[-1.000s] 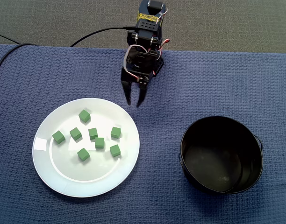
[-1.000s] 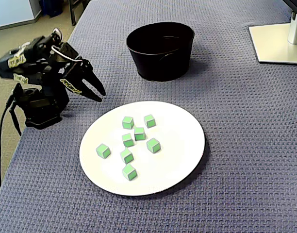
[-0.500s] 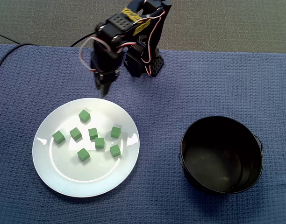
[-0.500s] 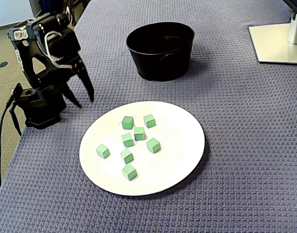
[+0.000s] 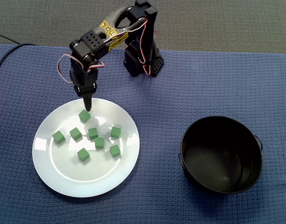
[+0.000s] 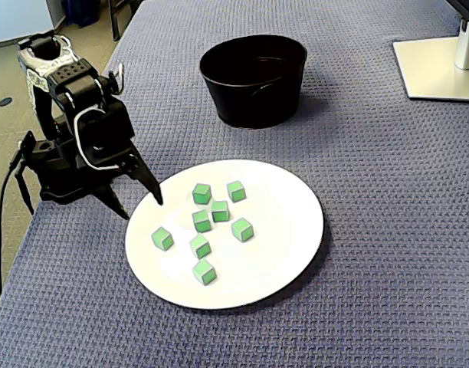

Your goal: Pick up the items on the white plate and put them in the black container.

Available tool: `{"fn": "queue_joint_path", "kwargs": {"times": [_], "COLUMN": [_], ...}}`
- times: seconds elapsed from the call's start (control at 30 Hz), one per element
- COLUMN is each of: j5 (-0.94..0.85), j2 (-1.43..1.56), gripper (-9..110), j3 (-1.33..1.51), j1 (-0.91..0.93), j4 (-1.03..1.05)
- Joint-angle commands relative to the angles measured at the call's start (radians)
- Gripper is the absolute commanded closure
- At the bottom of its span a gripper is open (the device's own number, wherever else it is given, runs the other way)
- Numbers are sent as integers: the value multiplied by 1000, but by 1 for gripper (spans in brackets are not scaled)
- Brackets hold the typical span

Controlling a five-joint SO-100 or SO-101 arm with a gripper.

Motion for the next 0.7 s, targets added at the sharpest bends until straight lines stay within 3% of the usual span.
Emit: {"fn": "queue_joint_path", "kwargs": {"times": [0.0, 0.13, 0.67], "j5": [-86, -143, -376], "j2": [-48, -94, -250], "gripper": [74, 69, 68], "j3": [-86, -87, -241], "j1": [-51, -80, -41], "j4": [5, 32, 38]}}
